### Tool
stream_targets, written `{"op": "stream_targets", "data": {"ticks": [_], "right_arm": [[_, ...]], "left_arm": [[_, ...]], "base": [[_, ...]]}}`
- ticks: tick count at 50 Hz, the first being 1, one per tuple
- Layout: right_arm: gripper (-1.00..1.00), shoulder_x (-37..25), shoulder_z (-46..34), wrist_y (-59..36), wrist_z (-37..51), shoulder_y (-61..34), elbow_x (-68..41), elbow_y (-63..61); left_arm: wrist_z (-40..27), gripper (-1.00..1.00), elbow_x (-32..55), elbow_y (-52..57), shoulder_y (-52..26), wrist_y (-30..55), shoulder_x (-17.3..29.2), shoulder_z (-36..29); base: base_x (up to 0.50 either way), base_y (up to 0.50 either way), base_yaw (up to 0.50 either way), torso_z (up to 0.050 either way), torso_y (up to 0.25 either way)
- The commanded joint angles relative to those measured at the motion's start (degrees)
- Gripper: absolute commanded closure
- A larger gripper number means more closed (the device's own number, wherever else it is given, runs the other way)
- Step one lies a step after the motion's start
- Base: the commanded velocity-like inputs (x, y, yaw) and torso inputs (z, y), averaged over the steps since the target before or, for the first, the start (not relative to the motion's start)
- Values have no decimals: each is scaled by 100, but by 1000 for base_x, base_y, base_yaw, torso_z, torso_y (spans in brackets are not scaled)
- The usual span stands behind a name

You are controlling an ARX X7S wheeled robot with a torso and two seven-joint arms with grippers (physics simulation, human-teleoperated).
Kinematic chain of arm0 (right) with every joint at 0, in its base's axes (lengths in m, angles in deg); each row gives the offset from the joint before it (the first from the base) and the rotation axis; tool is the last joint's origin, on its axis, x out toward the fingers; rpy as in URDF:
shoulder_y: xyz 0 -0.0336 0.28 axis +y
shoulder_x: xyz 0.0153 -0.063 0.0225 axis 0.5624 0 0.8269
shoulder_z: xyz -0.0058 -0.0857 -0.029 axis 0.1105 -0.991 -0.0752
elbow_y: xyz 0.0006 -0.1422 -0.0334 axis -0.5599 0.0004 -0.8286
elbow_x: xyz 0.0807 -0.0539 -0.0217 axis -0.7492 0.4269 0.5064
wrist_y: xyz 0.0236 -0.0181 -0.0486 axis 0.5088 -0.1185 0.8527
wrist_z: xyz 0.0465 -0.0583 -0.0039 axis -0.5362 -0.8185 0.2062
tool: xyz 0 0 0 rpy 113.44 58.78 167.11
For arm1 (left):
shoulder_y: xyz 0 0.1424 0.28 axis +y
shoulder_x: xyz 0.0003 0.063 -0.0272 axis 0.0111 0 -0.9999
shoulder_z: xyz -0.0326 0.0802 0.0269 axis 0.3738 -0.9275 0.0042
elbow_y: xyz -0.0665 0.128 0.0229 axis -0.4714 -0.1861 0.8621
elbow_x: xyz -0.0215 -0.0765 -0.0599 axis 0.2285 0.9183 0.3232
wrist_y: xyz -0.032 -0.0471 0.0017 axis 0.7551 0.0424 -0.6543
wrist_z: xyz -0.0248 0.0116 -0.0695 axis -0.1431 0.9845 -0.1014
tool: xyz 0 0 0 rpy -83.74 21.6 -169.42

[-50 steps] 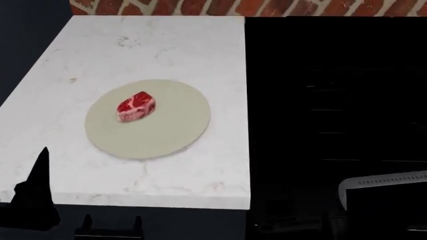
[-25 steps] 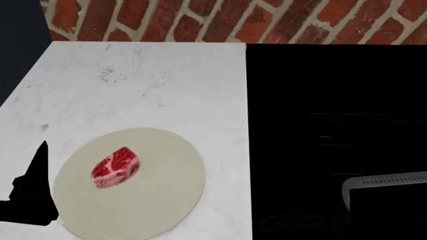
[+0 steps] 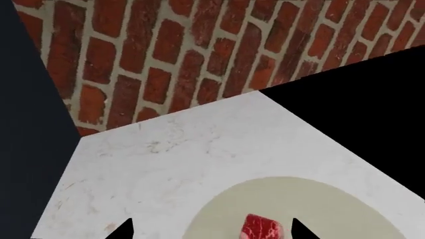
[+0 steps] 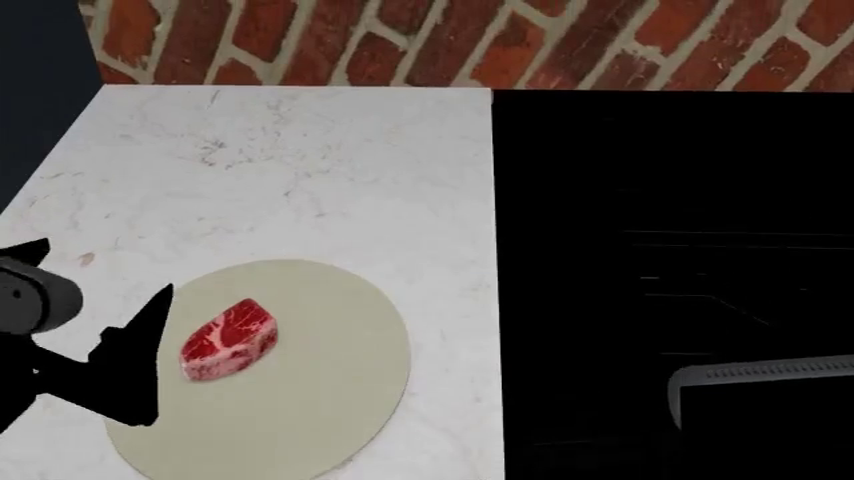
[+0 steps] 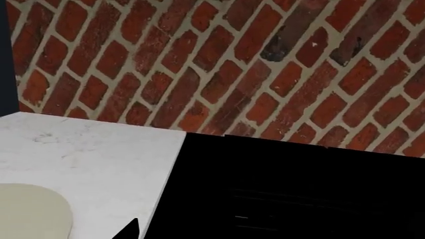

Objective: Pick the pork loin from the plate and place it in the pan.

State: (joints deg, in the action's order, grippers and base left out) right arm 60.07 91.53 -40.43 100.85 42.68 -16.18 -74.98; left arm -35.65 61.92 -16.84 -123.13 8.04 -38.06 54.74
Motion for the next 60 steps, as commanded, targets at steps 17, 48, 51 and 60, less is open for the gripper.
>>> {"op": "stream_targets", "data": {"ticks": [17, 48, 51, 60], "right_arm": [[-100, 54, 288, 134, -50, 410, -85, -138], [-100, 22, 313, 145, -32, 466, -228, -170], [-100, 27, 320, 138, -12, 494, -238, -193], [-100, 64, 378, 96, 18, 511, -342, -241]], "left_arm": [[1227, -100, -612, -2123, -816, -624, 60, -1074], [1029, -100, -452, -1487, -825, -162, 22, -1469], [1017, -100, -450, -1447, -806, -138, 25, -1512], [1020, -100, -431, -1416, -763, -122, 13, -1593]], "base": [[0, 0, 0, 0, 0], [0, 0, 0, 0, 0], [0, 0, 0, 0, 0], [0, 0, 0, 0, 0]]}}
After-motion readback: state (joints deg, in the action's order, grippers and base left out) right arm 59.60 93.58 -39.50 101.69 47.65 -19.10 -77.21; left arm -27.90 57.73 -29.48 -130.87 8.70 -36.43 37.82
